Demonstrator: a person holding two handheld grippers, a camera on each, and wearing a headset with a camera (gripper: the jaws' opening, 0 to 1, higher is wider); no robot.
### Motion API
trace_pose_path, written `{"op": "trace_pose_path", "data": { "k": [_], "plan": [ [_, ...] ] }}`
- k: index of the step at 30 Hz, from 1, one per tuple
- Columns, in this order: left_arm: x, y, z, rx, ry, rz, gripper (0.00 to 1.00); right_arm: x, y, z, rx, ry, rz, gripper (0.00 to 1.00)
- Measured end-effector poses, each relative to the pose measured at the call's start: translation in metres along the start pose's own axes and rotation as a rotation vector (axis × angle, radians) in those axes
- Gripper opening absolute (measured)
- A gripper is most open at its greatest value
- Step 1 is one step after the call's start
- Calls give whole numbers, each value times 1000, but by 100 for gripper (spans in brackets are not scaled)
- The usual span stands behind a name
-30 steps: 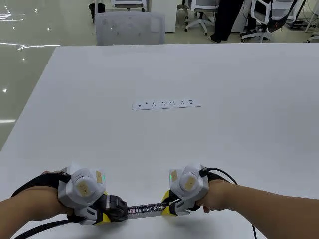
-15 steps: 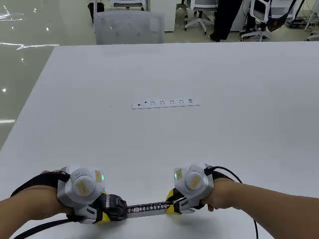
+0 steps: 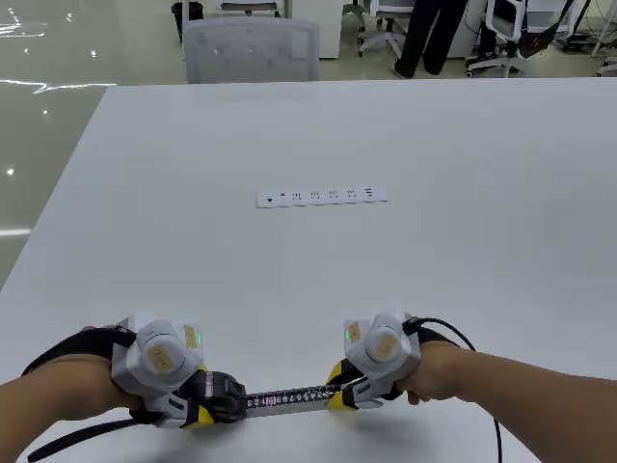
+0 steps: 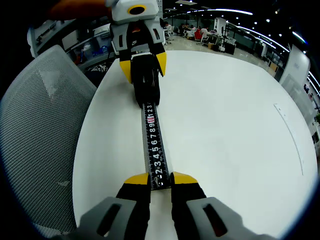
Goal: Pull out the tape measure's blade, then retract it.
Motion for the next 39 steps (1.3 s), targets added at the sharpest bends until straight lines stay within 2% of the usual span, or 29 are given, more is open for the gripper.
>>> {"op": "trace_pose_path", "data": {
  "k": [39],
  "plan": [
    [1,1,1,6,2,-3,32,0,-25,-20,-1,-16,27,13]
  ]
}}
Point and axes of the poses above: the centre of the closed fingertips' face, and the gripper's own axes: z roughly forward along the fingers, x roughly to its left, y roughly out of its top, the point moved 6 cm from there along -z, roughly backward along the fingers, and after that the axes turned 6 degrees about y, right-handed, at the moved point
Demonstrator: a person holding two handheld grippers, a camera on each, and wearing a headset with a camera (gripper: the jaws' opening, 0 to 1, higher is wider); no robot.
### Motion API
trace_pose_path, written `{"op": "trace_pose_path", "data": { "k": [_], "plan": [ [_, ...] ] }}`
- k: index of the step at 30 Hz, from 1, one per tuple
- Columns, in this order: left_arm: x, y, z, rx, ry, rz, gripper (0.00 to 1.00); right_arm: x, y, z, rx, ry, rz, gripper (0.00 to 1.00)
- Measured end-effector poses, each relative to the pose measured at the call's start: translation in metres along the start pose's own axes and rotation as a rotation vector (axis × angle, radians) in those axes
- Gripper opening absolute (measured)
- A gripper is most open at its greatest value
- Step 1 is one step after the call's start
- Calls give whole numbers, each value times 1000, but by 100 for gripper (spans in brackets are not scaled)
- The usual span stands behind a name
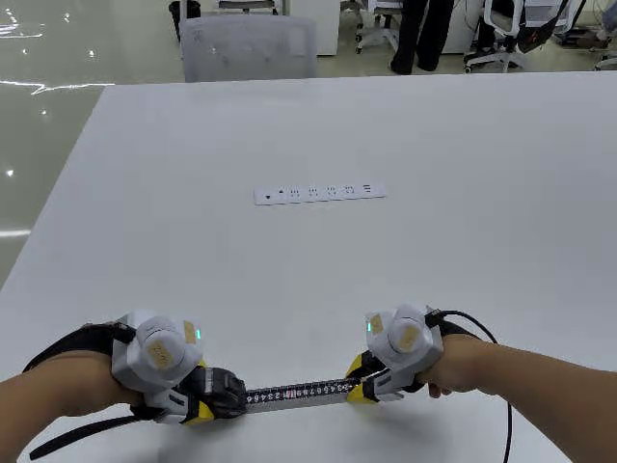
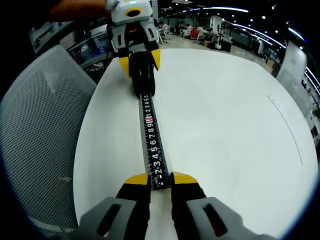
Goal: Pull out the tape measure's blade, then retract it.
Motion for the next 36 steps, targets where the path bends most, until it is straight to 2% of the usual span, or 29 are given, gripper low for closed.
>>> {"op": "trace_pose_path", "data": {
  "k": [36],
  "plan": [
    [-1,0,-1,1,2,0,32,-3,-18,-15,15,-5,23,13]
  ]
}}
Point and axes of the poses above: the centre of the closed fingertips' face, and the gripper's own axes: z roughly forward along the fingers, x roughly to its left, y roughly out of its top, the point moved 6 cm from there along -z, roughly backward along the fingers, and after that the axes turned 6 degrees about y, right-handed, at the moved point
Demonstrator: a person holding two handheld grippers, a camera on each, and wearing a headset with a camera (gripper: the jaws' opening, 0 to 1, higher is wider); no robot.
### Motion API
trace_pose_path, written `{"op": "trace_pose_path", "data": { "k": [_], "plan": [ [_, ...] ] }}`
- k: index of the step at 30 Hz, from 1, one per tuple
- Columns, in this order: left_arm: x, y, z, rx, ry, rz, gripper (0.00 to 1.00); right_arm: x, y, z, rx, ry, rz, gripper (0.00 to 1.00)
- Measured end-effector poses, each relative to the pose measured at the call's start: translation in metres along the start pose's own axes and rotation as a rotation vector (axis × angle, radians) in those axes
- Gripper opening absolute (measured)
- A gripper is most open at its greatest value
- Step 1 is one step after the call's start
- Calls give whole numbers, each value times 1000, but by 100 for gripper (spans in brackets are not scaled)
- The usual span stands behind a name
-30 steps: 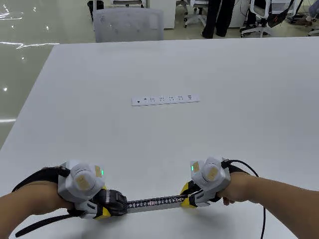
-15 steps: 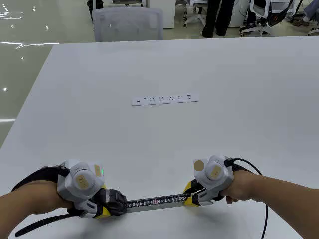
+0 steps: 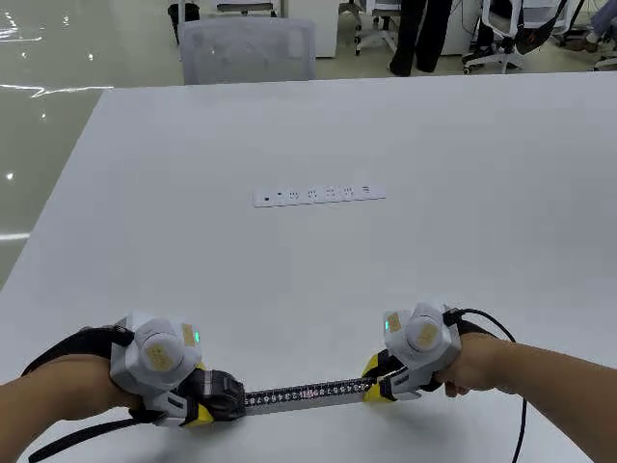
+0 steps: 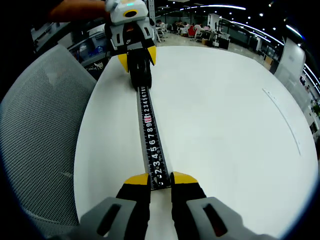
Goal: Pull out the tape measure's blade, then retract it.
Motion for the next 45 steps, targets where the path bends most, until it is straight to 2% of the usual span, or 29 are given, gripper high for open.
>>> {"op": "trace_pose_path", "data": {
  "k": [16,45],
  "plan": [
    [0,1,1,-1,-1,-1,32,-1,-12,-9,-8,-6,14,13],
    [1,2,1,-3,0,-5,32,-4,-29,-24,8,-13,30,13]
  ]
}}
Point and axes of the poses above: the centre of the closed fingertips' face, and the gripper's own axes: z roughly forward along the fingers, x roughly to its left, y roughly out of its top, the point moved 6 cm from there along -z, roughly backward along the fingers, and after that the axes turned 6 degrees about y, right-handed, at the moved point
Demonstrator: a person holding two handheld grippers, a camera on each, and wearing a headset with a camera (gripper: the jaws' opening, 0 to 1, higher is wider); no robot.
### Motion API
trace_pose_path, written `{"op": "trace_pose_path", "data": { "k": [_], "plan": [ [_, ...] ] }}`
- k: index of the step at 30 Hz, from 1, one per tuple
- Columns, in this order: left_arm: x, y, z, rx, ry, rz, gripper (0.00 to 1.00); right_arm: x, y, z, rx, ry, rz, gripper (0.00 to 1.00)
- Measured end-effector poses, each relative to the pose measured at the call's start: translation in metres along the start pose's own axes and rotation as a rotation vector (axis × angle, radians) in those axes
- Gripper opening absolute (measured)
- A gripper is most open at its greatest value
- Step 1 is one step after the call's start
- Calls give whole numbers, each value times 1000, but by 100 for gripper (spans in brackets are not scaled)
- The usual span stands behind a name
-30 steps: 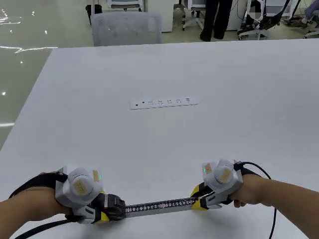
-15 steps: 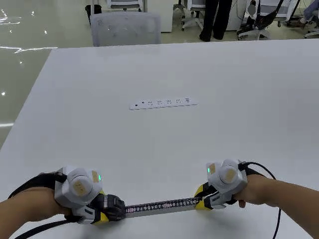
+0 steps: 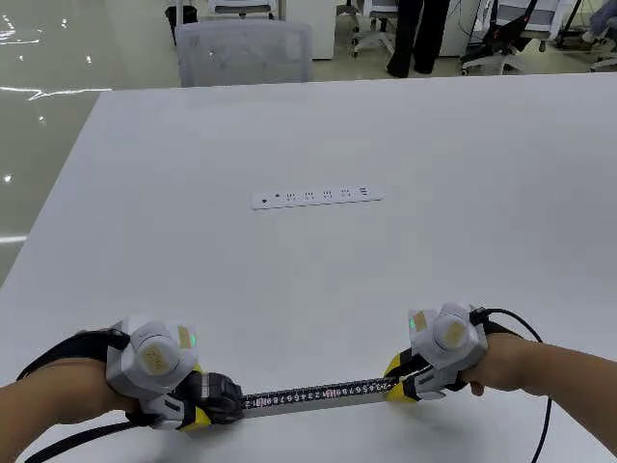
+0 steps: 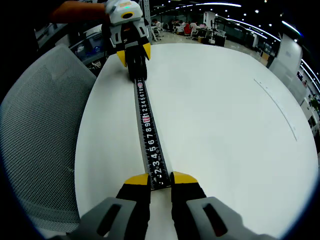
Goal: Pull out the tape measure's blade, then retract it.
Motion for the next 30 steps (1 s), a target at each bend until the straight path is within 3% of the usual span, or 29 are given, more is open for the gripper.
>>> {"op": "trace_pose_path", "data": {
  "k": [30],
  "plan": [
    [0,0,1,-10,0,-3,33,-2,-4,-1,13,3,6,14]
  ]
}}
Point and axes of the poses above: the centre of the closed fingertips' face, and the gripper's own axes: z roughly forward along the fingers, x roughly to its left, y roughly out of its top, the point moved 6 cm from there along -z, roughly backward along the fingers, and after that the axes turned 6 degrees about y, right-handed, at the moved point
